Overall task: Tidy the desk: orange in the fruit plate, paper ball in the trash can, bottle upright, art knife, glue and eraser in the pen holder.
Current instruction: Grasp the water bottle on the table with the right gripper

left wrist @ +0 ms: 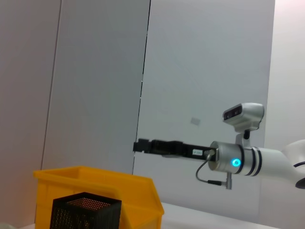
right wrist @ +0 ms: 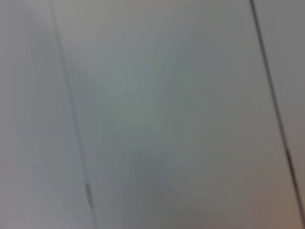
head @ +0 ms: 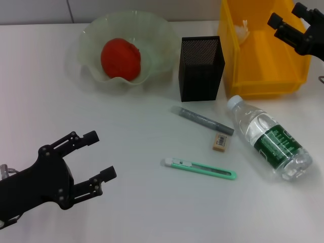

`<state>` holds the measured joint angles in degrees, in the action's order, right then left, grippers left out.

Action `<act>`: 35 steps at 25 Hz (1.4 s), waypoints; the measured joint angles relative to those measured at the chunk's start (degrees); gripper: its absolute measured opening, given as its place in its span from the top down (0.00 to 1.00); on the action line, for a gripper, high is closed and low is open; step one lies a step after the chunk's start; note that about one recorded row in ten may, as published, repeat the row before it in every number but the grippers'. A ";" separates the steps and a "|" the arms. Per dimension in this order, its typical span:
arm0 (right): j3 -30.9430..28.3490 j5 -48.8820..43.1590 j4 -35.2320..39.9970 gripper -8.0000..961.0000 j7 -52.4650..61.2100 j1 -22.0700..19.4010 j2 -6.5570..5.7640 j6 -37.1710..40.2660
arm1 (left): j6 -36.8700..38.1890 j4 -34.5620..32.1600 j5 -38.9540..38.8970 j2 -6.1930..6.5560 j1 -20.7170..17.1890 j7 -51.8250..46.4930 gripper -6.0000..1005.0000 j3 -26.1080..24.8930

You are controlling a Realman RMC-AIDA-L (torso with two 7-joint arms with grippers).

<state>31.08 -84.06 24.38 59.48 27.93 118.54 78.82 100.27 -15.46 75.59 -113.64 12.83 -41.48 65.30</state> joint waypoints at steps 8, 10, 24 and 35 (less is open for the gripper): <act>1.13 -10.19 6.87 0.15 7.11 -2.42 -1.81 14.96 | 0.01 -0.18 0.18 -0.08 0.29 0.00 0.19 0.00; 1.11 -12.62 7.80 0.15 7.83 -2.38 -2.05 16.88 | 0.01 -0.18 0.18 -0.08 0.29 0.00 0.19 0.00; 0.47 -21.41 12.63 0.15 8.28 -2.96 -1.56 20.63 | 0.01 -0.18 0.17 -0.09 0.68 -0.19 0.19 0.00; 0.72 -31.20 28.77 0.15 27.94 -2.57 -1.66 22.36 | -0.79 -0.18 -0.01 -0.32 1.25 -0.59 0.19 0.00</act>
<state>31.80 -115.26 53.15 87.43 25.37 116.89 101.18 99.48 -15.65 75.58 -113.96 14.08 -42.07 65.30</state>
